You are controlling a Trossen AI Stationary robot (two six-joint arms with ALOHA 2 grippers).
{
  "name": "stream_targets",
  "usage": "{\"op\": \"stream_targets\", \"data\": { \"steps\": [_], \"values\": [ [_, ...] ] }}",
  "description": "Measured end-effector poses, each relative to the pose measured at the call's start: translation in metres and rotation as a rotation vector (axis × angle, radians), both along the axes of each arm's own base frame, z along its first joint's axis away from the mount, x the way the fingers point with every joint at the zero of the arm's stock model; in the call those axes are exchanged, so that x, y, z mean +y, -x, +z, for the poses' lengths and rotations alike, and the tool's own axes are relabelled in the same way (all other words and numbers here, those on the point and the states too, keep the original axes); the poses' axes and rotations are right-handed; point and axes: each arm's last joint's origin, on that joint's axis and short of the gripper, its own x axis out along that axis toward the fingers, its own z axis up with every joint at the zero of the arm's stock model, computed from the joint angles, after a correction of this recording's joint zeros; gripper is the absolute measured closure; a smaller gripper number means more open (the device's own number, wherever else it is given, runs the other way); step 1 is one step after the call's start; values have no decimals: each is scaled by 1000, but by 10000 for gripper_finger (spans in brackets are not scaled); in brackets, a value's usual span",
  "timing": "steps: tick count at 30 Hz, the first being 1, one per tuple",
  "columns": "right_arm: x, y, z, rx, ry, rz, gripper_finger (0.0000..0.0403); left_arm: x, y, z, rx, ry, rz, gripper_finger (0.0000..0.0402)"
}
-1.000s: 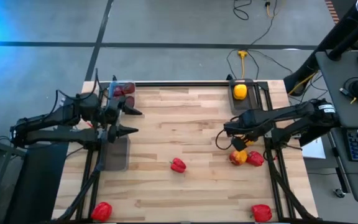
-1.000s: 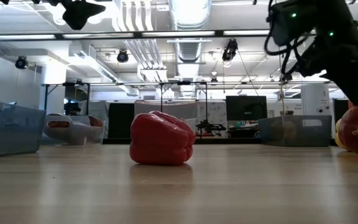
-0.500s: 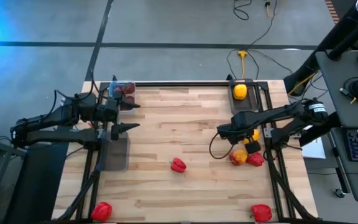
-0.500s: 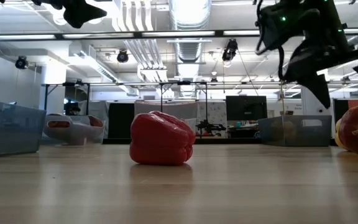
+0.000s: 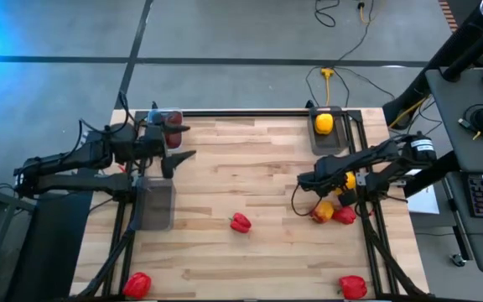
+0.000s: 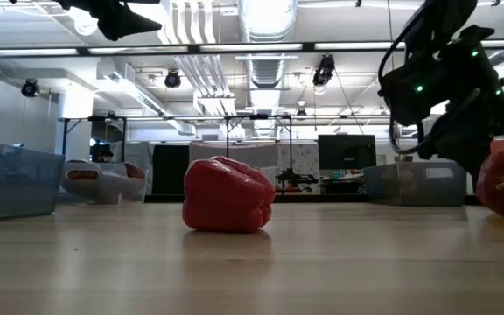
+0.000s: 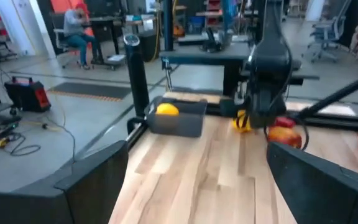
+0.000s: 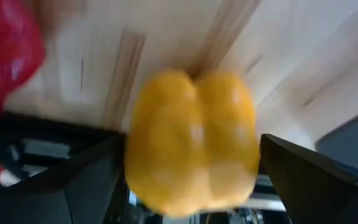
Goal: Sort produce into baskets
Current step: Put the yellow bell pepper into the top black bin
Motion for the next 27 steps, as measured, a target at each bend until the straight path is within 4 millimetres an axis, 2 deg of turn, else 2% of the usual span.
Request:
{"op": "stream_targets", "data": {
  "steps": [3,7,10,13,18,22,24,27],
  "values": [
    [-3,-2,-4,9,19,-1,61,1,-1,2,-26,-2,16,36],
    [-8,-3,-7,22,14,-22,112,2,2,4,-38,-12,93,36],
    [-11,-9,1,10,26,-53,140,2,6,6,-55,-16,115,36],
    [-13,-23,25,-55,50,-96,141,1,11,8,-81,5,118,36],
    [-20,-48,90,-306,132,-134,140,2,11,6,-70,43,135,36],
    [-48,-52,133,-488,291,-298,139,4,4,1,-29,49,136,36],
    [-74,-47,143,-522,360,-448,141,4,1,0,-19,48,136,36],
    [-120,-36,143,-531,436,-712,141,5,-2,-2,-1,44,136,36]
  ]
}}
